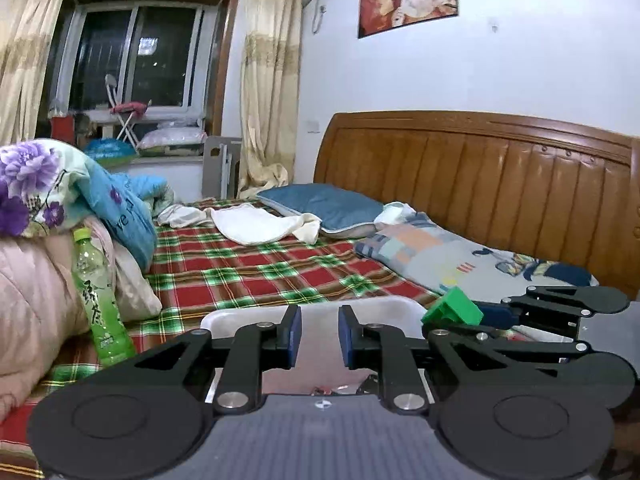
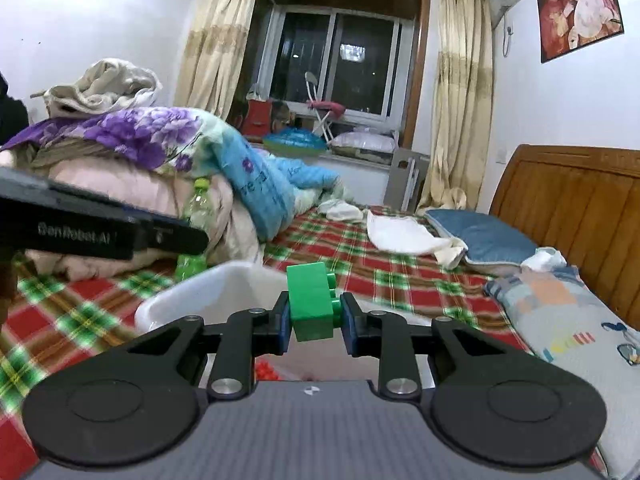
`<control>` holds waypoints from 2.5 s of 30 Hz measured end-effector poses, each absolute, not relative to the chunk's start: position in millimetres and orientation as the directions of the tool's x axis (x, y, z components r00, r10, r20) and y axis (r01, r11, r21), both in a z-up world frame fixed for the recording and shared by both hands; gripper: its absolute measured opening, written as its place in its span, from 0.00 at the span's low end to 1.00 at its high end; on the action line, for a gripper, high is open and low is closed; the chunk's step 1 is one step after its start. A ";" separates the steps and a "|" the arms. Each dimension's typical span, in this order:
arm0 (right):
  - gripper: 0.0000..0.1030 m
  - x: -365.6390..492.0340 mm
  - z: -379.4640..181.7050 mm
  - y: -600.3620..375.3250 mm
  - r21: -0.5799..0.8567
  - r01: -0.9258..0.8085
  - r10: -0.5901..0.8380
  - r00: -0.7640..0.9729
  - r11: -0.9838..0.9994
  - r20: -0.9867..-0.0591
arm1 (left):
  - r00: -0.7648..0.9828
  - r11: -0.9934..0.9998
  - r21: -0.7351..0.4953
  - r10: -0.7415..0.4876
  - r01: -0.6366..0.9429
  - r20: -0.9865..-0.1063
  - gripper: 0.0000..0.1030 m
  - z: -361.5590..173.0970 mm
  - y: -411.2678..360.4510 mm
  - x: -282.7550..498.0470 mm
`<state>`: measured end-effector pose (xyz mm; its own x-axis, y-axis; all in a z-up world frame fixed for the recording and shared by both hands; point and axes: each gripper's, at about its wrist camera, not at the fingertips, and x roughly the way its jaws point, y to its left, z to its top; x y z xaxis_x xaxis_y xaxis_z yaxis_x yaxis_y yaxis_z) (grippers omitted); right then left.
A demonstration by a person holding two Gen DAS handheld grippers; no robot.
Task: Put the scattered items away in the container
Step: 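Carry the green brick and red block over the bin and release both, then grasp the yellow lego brick with the right gripper while the left gripper grasps the blue lego brick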
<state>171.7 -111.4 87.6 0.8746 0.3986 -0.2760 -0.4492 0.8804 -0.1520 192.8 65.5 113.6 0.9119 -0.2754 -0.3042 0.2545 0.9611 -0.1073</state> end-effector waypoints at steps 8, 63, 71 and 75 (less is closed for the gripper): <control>0.28 169.5 74.8 -119.8 -0.174 -0.456 0.400 0.873 0.873 -0.279 | 0.852 0.949 0.075 -0.239 0.306 -0.465 0.82 19.7 46.1 144.7; 0.95 170.9 70.5 -154.2 -0.065 -0.355 0.306 0.872 0.932 -0.383 | 0.818 0.967 -0.078 -0.248 0.244 -0.518 0.78 66.2 41.9 181.7; 0.95 131.7 6.8 -150.0 -0.018 -0.395 0.337 0.806 0.919 -0.488 | 0.738 0.965 -0.107 -0.253 0.240 -0.625 0.78 8.9 54.4 126.6; 0.87 116.6 -30.8 -133.9 0.008 -0.333 0.291 0.812 0.943 -0.506 | 0.715 0.970 -0.140 -0.242 0.199 -0.655 0.78 -21.9 70.0 106.6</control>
